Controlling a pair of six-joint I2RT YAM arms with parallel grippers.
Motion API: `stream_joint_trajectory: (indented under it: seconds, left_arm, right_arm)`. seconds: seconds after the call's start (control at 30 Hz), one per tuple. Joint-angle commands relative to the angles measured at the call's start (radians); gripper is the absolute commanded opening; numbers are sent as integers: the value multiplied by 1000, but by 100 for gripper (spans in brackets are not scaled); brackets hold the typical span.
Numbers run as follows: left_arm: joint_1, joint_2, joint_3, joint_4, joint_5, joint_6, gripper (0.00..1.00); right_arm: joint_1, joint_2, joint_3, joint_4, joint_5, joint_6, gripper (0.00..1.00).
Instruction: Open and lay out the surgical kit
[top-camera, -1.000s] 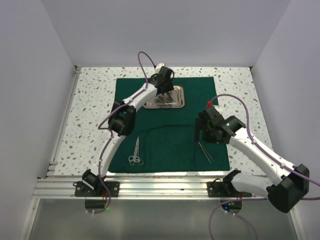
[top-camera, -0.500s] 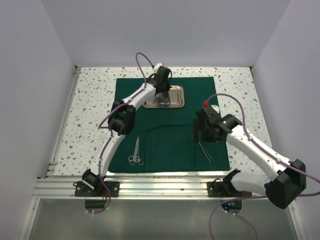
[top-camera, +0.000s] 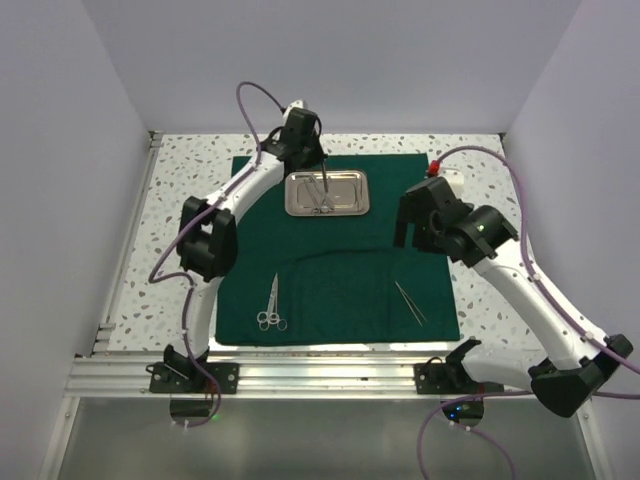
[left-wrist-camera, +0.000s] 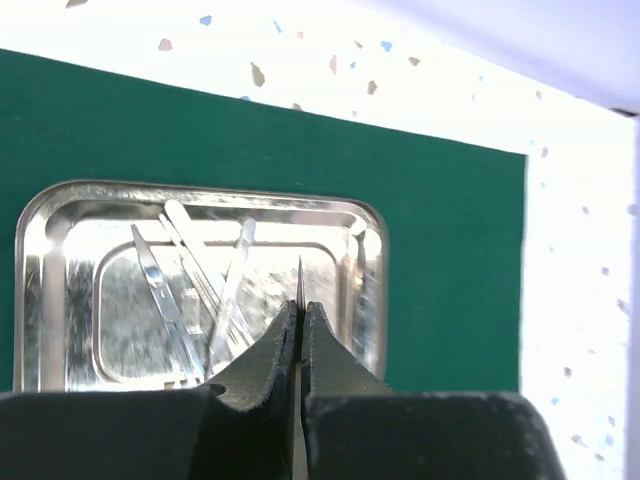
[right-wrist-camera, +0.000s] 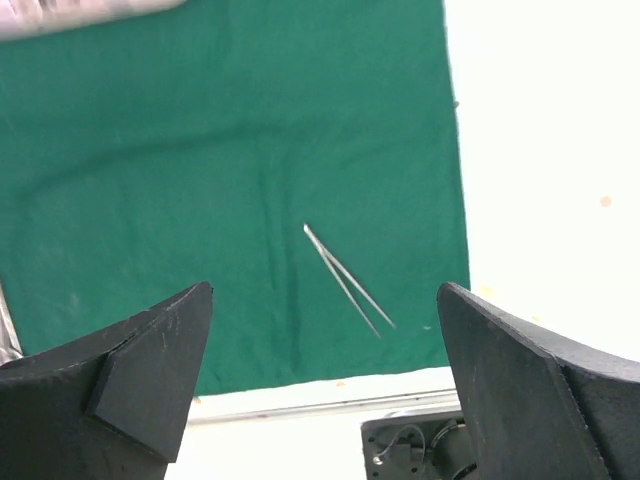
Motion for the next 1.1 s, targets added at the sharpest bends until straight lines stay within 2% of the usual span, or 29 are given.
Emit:
stream_joint_trajectory:
  seconds: [0.0, 0.13, 0.23, 0.37, 0.57, 0.73, 0.8, 0.83, 0.93, 1.07]
  left_arm:
    - [-50, -194, -126, 13, 14, -21, 0]
    - [-168, -315, -283, 1, -41, -64, 0]
    - [-293, -404, -423, 12, -95, -155, 0]
    - [-481, -394, -516, -8, -164, -317, 0]
    - [-652, -232, -420, -97, -219, -460, 0]
    - [-696, -120, -328, -132, -195, -532, 0]
    - [-706, -96, -288, -160, -186, -554, 15]
    - [-712, -84, -276, -168, -187, -555, 30]
    - [-715, -90, -250, -177, -198, -551, 52]
    - [-695, -119, -185, -237, -242, -502, 57]
  right_arm:
    - [-5, -40, 122, -147, 156, 93, 98]
    - [-8, -73, 184, -201, 150, 111, 98]
    - [-9, -98, 220, -271, 162, 148, 98]
    - [-10, -135, 285, -367, 147, 197, 98]
    - [-9, -228, 303, -454, 96, 157, 98]
    - [-9, -306, 276, -479, 75, 117, 98]
    - [-9, -334, 271, -480, 72, 93, 98]
    - [-9, -339, 271, -480, 70, 84, 98]
    - [-9, -348, 277, -480, 67, 67, 98]
    - [-9, -333, 283, -480, 59, 74, 99]
